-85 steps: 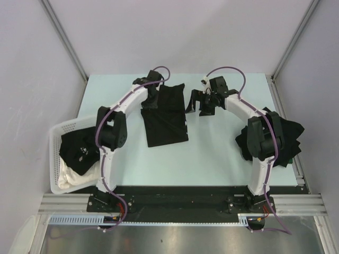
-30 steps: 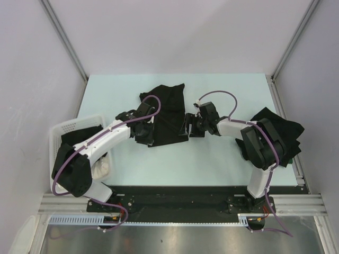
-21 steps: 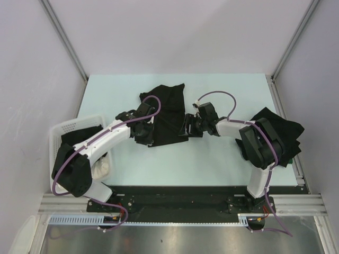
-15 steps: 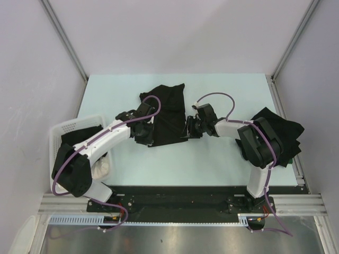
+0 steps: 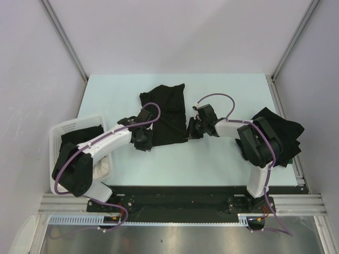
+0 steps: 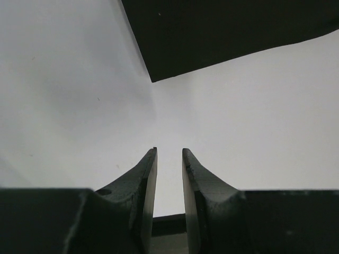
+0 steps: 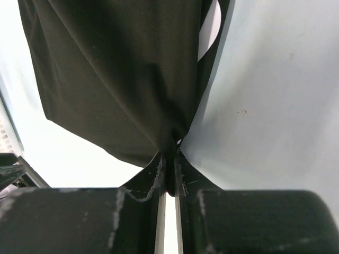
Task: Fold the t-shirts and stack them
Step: Fold the tshirt
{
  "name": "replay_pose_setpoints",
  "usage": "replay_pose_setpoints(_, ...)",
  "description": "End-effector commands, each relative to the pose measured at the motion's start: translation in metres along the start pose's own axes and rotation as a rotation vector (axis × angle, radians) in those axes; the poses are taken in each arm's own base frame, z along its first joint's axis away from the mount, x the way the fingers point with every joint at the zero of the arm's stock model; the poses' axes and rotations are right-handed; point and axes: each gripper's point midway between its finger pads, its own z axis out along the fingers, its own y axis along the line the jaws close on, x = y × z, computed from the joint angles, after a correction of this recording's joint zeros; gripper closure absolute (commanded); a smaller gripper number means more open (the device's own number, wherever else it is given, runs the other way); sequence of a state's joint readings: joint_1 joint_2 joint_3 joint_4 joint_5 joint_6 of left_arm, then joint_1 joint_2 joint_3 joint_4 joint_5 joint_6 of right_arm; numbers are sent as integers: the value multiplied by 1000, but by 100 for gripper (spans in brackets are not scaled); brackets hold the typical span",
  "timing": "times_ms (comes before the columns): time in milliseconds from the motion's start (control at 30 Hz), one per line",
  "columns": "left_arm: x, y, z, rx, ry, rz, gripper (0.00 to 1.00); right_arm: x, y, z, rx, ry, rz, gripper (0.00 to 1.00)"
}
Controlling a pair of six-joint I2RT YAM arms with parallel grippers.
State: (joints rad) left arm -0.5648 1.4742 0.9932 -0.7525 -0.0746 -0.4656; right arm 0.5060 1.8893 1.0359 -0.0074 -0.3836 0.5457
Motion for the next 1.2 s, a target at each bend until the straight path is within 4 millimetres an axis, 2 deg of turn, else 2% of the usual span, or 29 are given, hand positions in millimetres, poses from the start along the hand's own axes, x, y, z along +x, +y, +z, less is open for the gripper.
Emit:
replay_pose_setpoints(0, -8, -8, 12, 24, -33, -30, 70, 7, -8, -4, 14, 33, -1, 90)
replay_pose_setpoints(267, -23, -14, 36, 10, -21, -4, 69, 6, -10, -9, 4, 43, 4, 92)
replay_pose_setpoints(600, -47, -16, 53, -41, -40, 25, 67, 11, -14, -13, 0, 71, -7, 91)
replay_pose_setpoints(933, -49, -9, 55, -106, -8, 24, 63, 11, -22, -13, -5, 84, 6, 91)
replay_pose_setpoints(1167, -51, -6, 49, -118, -12, 21, 53, 7, -26, -13, -17, 81, 23, 91)
